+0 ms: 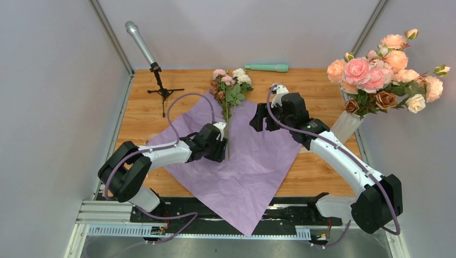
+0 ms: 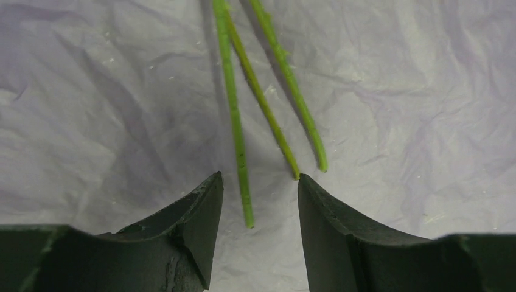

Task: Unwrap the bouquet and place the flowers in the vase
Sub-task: Pick up the fake flower from the wrapping paper.

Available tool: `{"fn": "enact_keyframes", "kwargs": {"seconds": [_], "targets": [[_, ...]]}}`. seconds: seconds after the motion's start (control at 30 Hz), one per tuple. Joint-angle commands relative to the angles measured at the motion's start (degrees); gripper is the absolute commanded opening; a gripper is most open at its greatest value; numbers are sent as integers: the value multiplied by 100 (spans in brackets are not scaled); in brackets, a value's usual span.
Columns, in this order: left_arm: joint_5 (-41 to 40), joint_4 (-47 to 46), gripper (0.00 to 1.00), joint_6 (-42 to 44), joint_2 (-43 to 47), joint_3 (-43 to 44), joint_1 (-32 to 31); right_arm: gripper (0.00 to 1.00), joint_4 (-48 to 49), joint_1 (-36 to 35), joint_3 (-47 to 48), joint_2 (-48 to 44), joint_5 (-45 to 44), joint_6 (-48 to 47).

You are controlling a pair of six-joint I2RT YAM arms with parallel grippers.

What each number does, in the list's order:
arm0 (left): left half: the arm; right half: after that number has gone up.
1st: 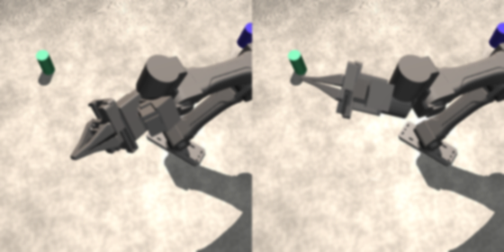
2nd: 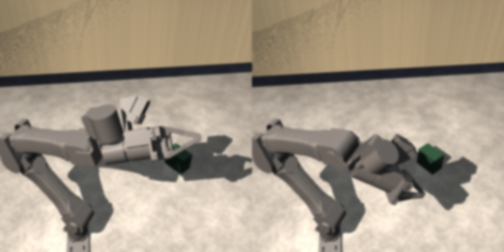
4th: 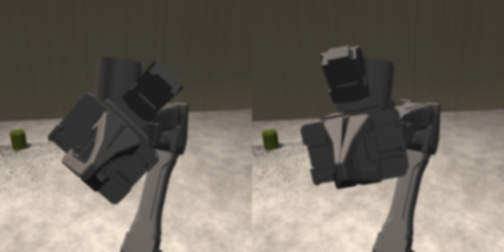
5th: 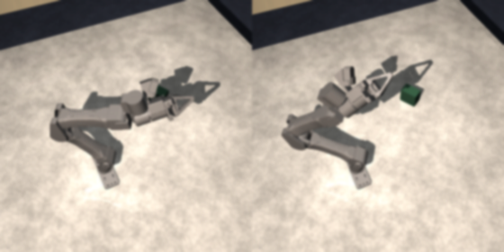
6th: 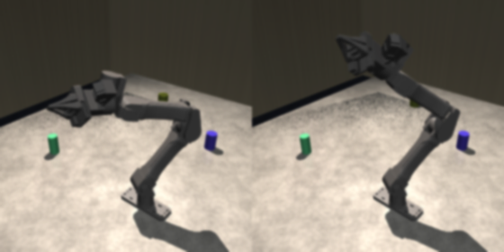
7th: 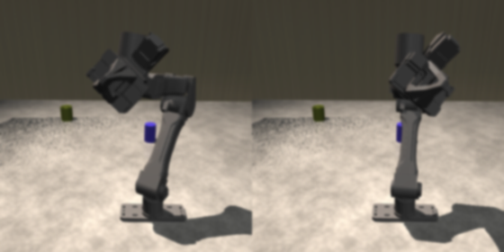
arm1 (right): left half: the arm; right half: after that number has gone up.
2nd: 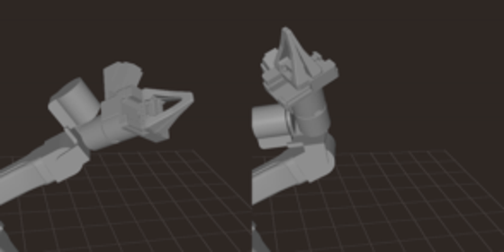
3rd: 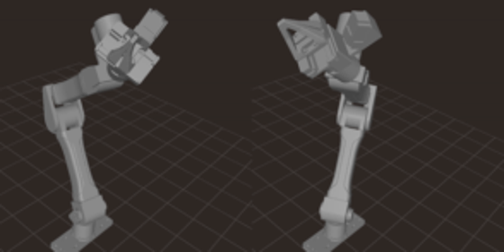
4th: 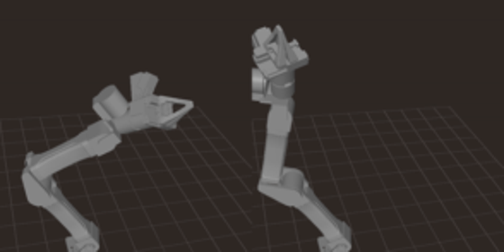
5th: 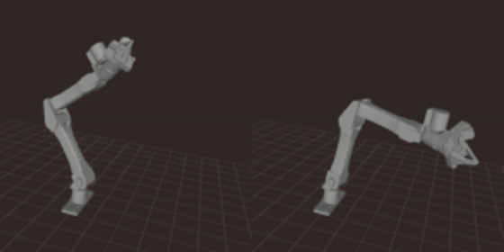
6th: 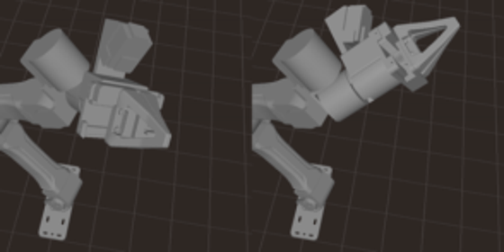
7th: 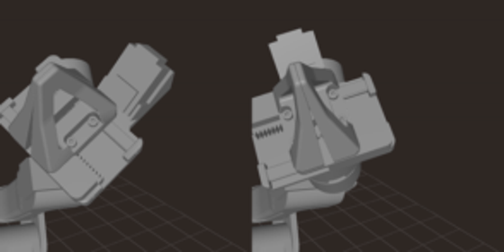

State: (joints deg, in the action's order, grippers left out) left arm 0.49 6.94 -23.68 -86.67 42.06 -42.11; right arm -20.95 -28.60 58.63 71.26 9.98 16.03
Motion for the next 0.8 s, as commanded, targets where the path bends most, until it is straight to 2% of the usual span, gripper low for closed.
{"fn": "enact_keyframes", "kwargs": {"seconds": [0.0, 0.33, 0.77], "targets": [[-481, -19, 55, 11, -201, 365, -178, 74, 319, -5, -192, -100, 31, 85], [-937, 330, 41, -14, -452, 651, -257, 73, 320, 20, -564, -205, 9, 84], [-984, 384, 31, -49, -588, 700, -321, 73, 314, 74, -640, -251, -63, 75]]}}
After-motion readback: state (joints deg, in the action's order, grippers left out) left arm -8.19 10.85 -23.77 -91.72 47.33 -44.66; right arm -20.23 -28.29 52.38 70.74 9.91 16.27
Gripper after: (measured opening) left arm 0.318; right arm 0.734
